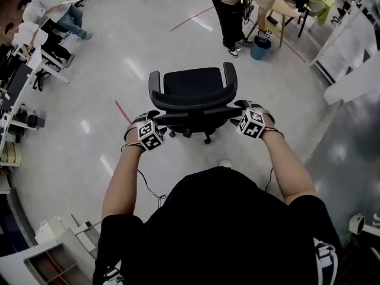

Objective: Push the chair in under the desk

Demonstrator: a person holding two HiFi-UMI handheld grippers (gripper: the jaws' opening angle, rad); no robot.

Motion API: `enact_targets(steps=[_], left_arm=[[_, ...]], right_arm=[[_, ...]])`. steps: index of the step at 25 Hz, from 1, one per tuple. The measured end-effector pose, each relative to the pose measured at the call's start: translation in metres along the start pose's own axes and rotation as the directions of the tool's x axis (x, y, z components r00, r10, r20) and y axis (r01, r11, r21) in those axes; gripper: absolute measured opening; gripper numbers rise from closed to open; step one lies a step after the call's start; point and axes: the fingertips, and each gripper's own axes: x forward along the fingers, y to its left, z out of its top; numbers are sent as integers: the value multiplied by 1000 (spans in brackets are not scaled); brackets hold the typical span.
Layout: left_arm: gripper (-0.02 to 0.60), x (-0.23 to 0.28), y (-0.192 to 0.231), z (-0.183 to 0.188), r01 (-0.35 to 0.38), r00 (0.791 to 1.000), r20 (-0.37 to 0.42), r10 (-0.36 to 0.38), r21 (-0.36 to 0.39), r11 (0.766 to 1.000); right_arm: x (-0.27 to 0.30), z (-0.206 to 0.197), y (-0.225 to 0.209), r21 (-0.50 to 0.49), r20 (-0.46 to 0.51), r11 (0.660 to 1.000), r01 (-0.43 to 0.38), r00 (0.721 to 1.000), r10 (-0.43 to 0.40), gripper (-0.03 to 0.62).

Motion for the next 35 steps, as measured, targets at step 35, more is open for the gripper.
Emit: enact_targets(steps=[35], left_arm=[[173, 70, -26, -18, 92, 974, -220, -53, 171, 981]], right_arm=[[71, -43, -2, -383, -198, 921, -73, 980, -5, 115]])
